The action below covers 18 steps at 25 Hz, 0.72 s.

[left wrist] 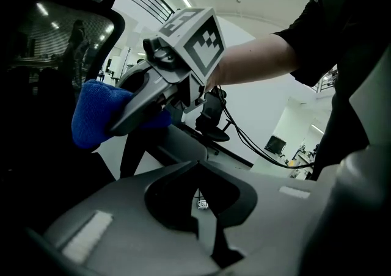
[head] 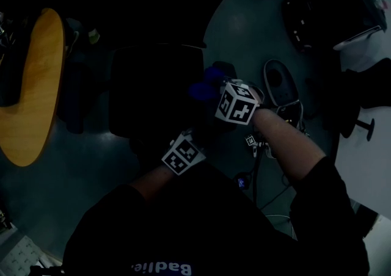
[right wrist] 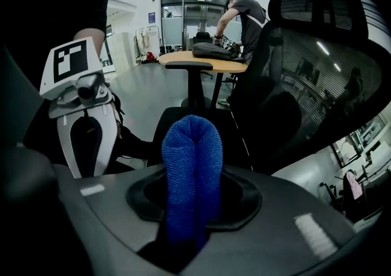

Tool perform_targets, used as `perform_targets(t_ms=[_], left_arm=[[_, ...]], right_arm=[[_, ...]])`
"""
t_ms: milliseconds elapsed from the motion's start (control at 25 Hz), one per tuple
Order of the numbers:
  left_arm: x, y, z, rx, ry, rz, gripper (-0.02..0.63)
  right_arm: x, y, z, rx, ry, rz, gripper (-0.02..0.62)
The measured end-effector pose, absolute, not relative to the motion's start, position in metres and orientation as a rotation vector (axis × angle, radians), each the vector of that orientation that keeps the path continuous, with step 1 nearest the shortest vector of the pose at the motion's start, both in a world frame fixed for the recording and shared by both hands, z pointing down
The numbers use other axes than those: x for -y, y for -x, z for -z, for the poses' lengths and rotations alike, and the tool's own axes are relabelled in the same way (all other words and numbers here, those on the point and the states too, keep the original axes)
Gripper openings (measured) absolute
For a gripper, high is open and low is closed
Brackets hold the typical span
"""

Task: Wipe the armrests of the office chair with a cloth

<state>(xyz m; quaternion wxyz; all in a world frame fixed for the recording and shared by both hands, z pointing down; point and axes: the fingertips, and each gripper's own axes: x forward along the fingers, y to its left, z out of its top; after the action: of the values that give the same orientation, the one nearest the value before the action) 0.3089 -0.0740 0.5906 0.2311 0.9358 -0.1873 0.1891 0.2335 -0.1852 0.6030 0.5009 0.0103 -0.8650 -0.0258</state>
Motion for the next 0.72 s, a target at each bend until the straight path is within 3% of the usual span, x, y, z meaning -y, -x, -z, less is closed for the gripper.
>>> perform_targets(t_ms=[720], left_arm=[[0.074,-0.306,-0.588,0.541,-2.573,-0.509,0.017]], right_arm=[[0.131,-0.239,-0.595,2.14,-0.038,-0.006,0.129]])
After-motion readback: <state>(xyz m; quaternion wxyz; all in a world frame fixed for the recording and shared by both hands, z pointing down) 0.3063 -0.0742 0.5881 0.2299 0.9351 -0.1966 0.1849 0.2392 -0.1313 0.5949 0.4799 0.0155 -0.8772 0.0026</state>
